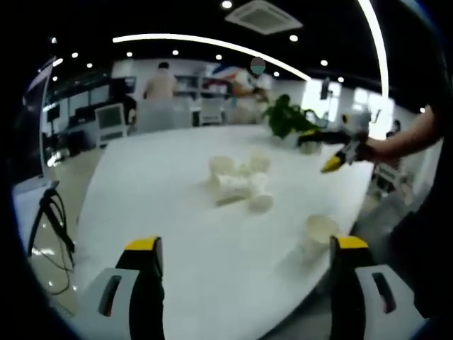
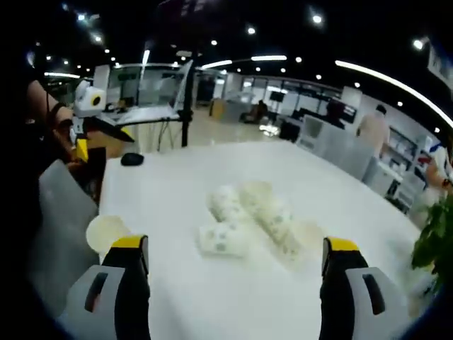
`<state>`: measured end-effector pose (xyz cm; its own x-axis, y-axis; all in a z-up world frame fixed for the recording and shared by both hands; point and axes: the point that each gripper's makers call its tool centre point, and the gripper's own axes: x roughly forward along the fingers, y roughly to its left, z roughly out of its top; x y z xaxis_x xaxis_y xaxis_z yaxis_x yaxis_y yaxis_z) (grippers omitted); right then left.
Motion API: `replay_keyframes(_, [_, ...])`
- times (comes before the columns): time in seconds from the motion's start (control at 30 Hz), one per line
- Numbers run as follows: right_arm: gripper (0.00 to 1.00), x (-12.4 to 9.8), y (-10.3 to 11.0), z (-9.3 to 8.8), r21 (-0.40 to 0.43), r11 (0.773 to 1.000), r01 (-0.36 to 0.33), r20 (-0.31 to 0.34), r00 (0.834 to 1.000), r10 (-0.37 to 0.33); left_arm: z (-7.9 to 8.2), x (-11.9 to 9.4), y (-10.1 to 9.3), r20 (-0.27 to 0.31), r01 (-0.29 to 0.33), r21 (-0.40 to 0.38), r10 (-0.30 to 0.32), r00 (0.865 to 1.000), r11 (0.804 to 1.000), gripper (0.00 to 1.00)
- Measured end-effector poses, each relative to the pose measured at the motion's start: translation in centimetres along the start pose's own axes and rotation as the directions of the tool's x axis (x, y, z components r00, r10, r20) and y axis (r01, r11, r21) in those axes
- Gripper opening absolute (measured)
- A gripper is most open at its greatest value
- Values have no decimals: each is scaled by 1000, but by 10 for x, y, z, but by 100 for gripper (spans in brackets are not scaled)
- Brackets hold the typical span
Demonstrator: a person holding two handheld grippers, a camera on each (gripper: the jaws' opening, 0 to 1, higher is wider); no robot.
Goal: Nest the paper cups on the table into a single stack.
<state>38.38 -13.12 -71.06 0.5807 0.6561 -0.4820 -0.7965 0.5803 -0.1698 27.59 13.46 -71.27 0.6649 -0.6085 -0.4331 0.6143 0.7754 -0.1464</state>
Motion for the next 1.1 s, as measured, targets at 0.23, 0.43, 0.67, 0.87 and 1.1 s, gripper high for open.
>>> replay_keyframes(0.23, [100,18,-7,-9,56,996,-76,-24,997,77,-4,-6,6,-22,-13,6,13,1000,1000,97])
replay_keyframes(0.43, [94,37,-1,-14,129,978,-164,-29,985,169,-4,-7,7,-22,-27,0,27,999,1000,97])
replay_keyframes(0.67, [88,55,5,-13,136,969,-207,-37,976,214,-4,-8,6,-25,-35,-14,35,999,999,97])
replay_keyframes(0.87, [82,67,8,-18,201,948,-247,-39,965,259,-3,-12,9,-33,-51,-14,51,998,999,97])
replay_keyframes(1.1, [78,78,14,-24,217,933,-287,-42,952,303,-5,-14,8,-50,-58,-15,57,997,998,96])
